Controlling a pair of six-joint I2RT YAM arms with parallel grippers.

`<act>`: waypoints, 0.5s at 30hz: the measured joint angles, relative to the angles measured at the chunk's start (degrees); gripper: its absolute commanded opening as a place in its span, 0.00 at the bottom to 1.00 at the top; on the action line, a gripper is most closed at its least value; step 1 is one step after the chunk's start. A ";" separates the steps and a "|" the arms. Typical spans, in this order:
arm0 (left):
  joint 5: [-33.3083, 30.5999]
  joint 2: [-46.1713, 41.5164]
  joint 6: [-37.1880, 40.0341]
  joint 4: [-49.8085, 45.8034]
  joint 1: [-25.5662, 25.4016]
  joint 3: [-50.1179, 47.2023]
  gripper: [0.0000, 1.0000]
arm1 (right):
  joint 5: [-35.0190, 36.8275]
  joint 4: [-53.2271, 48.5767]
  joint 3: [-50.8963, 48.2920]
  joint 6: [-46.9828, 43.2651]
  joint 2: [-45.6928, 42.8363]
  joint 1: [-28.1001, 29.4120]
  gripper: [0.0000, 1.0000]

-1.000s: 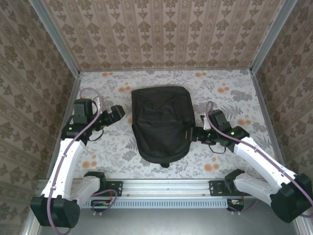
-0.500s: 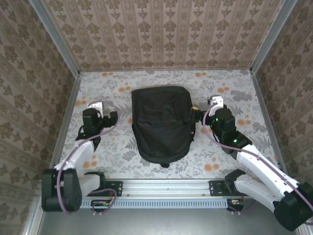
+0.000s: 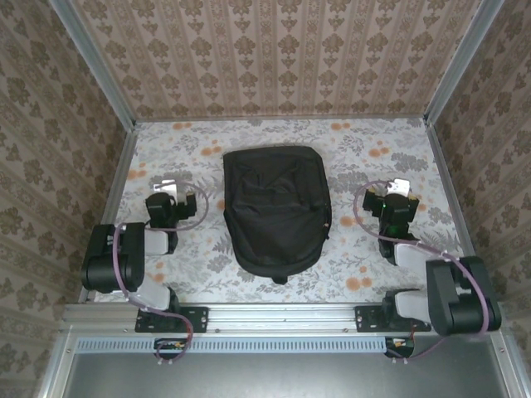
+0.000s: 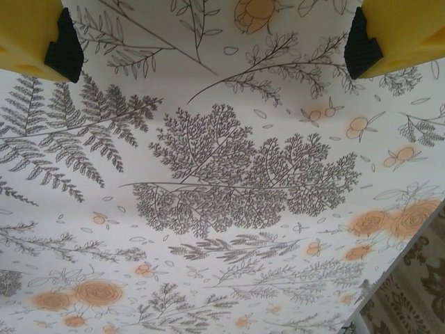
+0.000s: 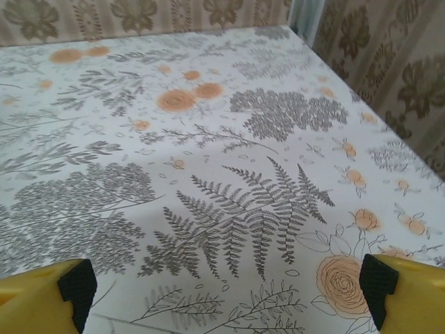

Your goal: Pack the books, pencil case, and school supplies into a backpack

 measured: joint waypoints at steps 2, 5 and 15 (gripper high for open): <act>-0.20 0.00 0.07 0.66 0.00 0.50 1.00 | -2.14 6.29 0.04 0.33 5.38 -1.25 1.00; -0.57 0.00 0.24 1.44 0.00 0.92 1.00 | -7.17 11.06 0.33 -0.24 11.26 -1.09 1.00; -1.07 0.00 0.46 1.64 -0.31 1.14 1.00 | -11.02 9.84 5.66 -2.60 13.25 1.27 1.00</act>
